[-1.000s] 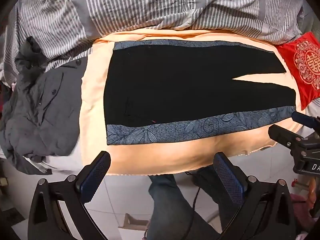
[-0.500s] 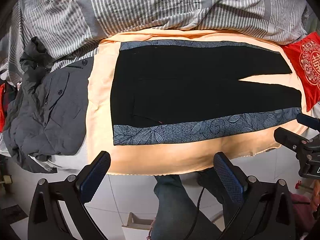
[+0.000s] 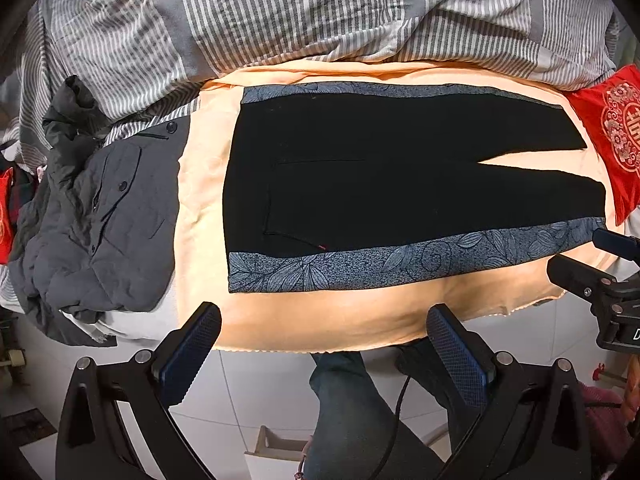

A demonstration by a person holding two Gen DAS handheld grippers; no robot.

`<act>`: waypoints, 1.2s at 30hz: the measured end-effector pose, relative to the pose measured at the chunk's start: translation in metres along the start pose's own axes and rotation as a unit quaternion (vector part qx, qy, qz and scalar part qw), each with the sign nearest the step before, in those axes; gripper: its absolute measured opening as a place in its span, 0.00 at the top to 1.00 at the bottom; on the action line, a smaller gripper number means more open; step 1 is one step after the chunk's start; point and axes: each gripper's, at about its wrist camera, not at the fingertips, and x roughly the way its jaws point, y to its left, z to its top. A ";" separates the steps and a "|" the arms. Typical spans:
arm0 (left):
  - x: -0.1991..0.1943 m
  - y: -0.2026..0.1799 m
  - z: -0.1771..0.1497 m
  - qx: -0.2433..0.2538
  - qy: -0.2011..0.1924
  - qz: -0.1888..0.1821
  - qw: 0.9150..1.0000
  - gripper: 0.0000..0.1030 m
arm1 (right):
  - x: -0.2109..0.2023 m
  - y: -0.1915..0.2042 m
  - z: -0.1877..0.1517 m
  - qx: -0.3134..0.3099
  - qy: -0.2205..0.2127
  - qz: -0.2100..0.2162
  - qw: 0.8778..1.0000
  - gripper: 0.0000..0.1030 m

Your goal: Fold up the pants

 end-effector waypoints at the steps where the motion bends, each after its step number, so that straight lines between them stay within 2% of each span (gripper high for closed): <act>1: 0.000 0.000 0.000 0.000 0.000 0.000 1.000 0.00 | 0.000 0.000 0.000 0.001 0.000 0.000 1.000 0.00; 27: -0.007 -0.009 0.000 -0.001 -0.013 0.015 1.000 0.00 | -0.002 -0.008 0.002 0.004 -0.006 0.012 1.000 0.00; 36: -0.011 -0.019 -0.001 0.002 -0.020 0.032 0.999 0.00 | -0.002 -0.015 0.001 0.010 -0.007 0.019 1.000 0.00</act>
